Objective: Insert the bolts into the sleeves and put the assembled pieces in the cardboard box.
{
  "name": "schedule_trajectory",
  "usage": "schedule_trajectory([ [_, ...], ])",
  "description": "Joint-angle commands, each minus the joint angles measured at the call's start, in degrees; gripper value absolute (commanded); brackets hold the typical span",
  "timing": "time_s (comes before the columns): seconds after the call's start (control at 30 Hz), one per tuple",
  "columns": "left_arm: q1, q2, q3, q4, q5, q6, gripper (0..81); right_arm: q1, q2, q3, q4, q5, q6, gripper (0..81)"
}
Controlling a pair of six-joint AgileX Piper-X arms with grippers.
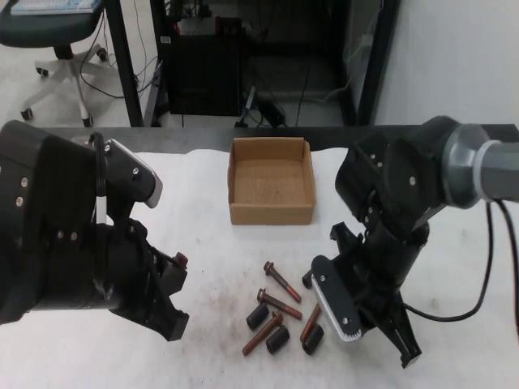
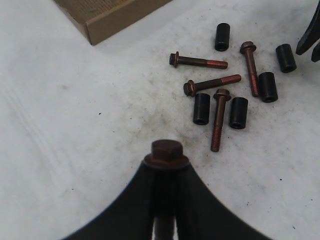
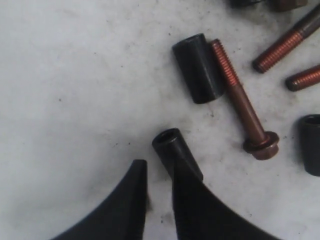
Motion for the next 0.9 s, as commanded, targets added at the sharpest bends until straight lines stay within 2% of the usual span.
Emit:
schedule_trajectory([
  [0.0,-0.2,-0.8,-0.1,-0.4,-0.3,0.3,0.3,0.5,0.9,-0.3,-1.8,2.0,-0.6,18.4],
  [0.6,-0.2,-0.8,-0.1,-0.4,-0.3,0.3,0.3,-0.2,0.9,1.0,-2.2,1.4,-0.6,18.4],
  [0.87,-0.2,-0.8,-0.1,-0.4,-0.3,0.3,0.3,-0.2,0.9,3.8,-7.2,1.8,-0.6,18.4],
])
